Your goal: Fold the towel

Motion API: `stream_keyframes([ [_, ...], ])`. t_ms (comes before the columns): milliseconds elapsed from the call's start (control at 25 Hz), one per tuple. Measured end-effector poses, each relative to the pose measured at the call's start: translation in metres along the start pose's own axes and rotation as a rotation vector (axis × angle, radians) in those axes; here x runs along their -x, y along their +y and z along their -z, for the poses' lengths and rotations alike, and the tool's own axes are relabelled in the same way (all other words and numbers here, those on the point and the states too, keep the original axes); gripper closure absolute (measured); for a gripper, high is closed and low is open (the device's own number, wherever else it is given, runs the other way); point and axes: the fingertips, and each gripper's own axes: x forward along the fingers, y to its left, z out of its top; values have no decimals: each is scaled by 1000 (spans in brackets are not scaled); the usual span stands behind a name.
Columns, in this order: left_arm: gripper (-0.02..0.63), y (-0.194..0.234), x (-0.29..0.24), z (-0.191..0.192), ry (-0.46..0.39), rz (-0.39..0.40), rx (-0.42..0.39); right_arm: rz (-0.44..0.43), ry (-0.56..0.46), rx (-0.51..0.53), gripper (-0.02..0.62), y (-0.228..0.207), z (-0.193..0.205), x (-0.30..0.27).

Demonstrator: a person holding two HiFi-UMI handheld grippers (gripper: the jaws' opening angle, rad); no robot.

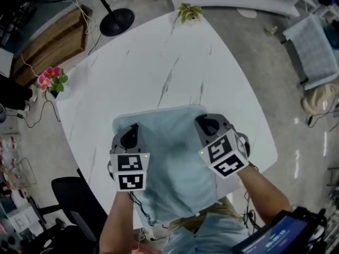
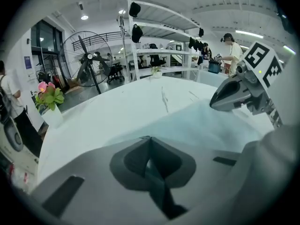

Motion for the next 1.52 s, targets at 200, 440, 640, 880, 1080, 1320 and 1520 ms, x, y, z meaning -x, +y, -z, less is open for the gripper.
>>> stream_keyframes([
  [200,597,15,-20,-22,54,-6,-19,-2,16,28,581,-22,-17,-14],
  [440,597,31,-46,-50,74,4,-37,15,27,73,581,-61,-41,-36],
  [640,597,46,-67,-70,95,-13,-62,26,18,79,581,-93,-60,-60],
  [880,597,66,-93,-96,95,-34,-81,33,16,118,581,-127,-87,-87],
  [1080,597,84,-112,-115,94,-38,-90,29,18,143,581,-149,-107,-106],
  [1320,597,106,-137,-137,79,-68,-92,33,10,167,581,-172,-132,-131],
  [1520,597,119,-153,-152,64,-96,-140,42,-1,171,581,-188,-150,-148],
])
